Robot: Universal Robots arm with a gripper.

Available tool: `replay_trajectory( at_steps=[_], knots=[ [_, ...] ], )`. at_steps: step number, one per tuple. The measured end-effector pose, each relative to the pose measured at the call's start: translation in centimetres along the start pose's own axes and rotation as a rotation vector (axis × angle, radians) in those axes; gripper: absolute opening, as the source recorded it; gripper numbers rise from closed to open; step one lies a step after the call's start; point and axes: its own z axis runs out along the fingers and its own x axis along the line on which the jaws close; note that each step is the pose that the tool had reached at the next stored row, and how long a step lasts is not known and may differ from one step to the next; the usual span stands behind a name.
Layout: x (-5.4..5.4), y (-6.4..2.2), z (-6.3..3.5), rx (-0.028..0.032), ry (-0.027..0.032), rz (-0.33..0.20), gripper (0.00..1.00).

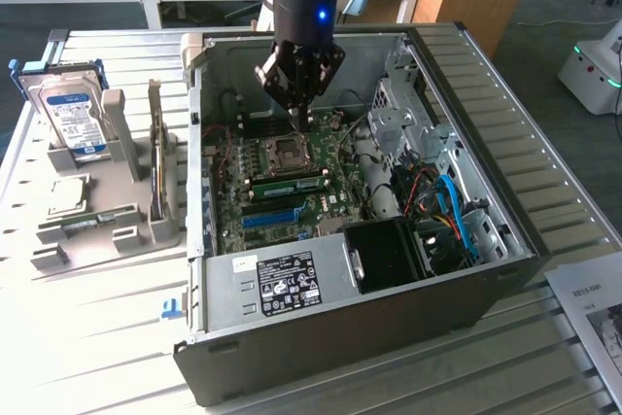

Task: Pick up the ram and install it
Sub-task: 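Press down the ram until it locks into place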

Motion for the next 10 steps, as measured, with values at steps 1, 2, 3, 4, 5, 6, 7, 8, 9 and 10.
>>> replay_trajectory(
  at_steps=[1,2,3,4,5,6,7,8,9,10],
  knots=[
    [0.0,0.0,0.0,0.0005,0.0,0.014,0.1],
    [0.0,0.0,0.0,0.001,0.0,0.028,0.1],
    [0.0,0.0,0.0,0.0015,0.0,0.042,0.1],
    [0.0,0.0,0.0,0.002,0.0001,0.055,0.1],
    [0.0,0.0,0.0,0.0024,0.0,0.068,0.1],
    [0.0,0.0,0.0,0.0029,0.0001,0.082,0.1],
    [0.0,0.0,0.0,0.0034,0.0001,0.095,0.1],
    [0.0,0.0,0.0,0.0039,0.0001,0.108,0.1],
    [0.0,0.0,0.0,0.0043,0.0002,0.121,0.1],
    [0.0,0.0,0.0,0.0048,0.0002,0.133,0.1]
  ],
)
